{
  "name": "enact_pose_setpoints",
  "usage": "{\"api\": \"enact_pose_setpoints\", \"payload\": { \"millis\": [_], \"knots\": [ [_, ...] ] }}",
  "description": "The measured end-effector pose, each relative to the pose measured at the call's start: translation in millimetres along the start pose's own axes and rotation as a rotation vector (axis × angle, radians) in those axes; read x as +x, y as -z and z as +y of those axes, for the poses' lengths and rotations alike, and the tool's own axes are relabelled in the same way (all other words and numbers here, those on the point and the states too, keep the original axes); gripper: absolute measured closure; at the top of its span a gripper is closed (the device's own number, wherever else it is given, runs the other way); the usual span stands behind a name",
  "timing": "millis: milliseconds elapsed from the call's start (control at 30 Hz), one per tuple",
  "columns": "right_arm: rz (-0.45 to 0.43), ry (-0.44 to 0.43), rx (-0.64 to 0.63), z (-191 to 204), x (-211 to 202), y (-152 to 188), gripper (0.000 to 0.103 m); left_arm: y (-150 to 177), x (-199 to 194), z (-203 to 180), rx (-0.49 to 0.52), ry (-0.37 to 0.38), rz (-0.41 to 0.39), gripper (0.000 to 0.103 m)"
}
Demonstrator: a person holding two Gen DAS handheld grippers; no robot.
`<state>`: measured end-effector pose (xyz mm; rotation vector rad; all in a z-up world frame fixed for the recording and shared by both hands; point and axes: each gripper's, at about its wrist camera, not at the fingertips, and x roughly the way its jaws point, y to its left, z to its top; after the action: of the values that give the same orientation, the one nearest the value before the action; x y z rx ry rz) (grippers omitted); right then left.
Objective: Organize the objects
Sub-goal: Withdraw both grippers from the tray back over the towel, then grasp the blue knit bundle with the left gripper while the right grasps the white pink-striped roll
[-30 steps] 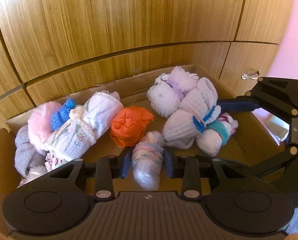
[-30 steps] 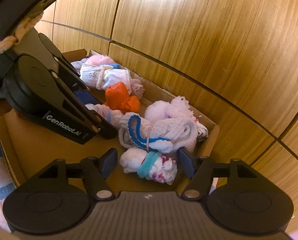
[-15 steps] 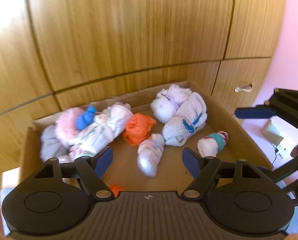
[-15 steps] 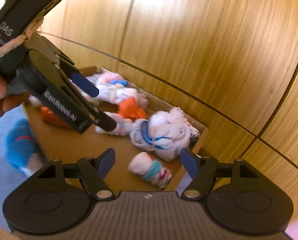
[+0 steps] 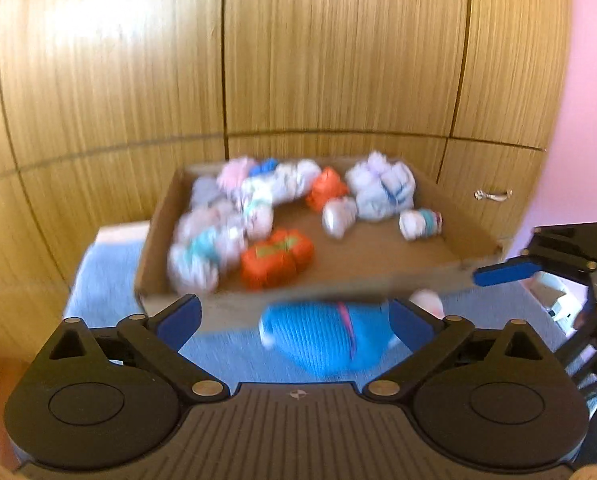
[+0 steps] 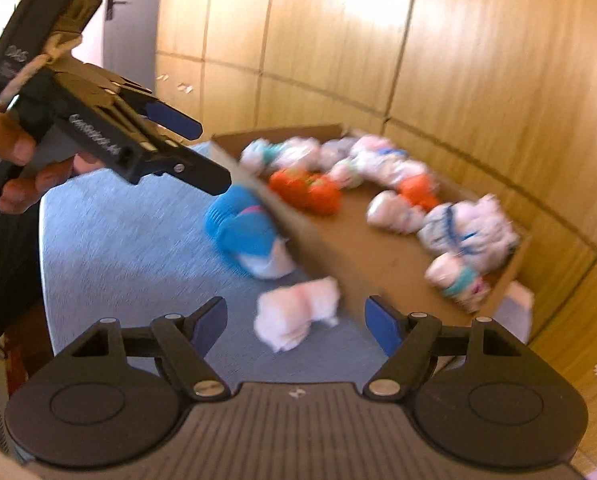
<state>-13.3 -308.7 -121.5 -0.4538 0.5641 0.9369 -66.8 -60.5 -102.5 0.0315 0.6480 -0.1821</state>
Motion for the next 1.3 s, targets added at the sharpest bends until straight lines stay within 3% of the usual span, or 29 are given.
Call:
{"api": "enact_pose_setpoints", "payload": {
  "millis": [367, 467, 533, 767, 967, 1300],
  "knots": [
    [-0.017, -0.089, 0.017, -10.5, 31.3, 9.0, 0.032, 10.5, 37.5, -21.8, 0.004, -0.002, 0.048, 0.001],
    [-0.023, -0.112, 0.018, -7.2, 32.1, 8.6, 0.041, 9.0, 48.0, -23.6, 0.01, 0.006, 0.042, 0.003],
    [-0.035, -0.104, 0.028, -6.4, 30.0, 8.3, 0.058, 8.8, 51.8, -22.7, 0.009, 0.01, 0.037, 0.004],
    [-0.048, -0.093, 0.044, 4.1, 15.0, 13.8, 0.06, 12.3, 41.7, -14.0, 0.022, 0.049, 0.039, 0.015],
    [-0.062, -0.092, 0.074, 21.7, -1.7, 23.0, 0.06, 20.8, 21.0, -2.3, 0.037, 0.049, 0.059, 0.016],
    [-0.048, -0.077, 0.094, 18.7, 7.5, 23.1, 0.06, 20.7, 35.9, -1.0, 0.003, 0.032, 0.037, 0.007]
  ]
}}
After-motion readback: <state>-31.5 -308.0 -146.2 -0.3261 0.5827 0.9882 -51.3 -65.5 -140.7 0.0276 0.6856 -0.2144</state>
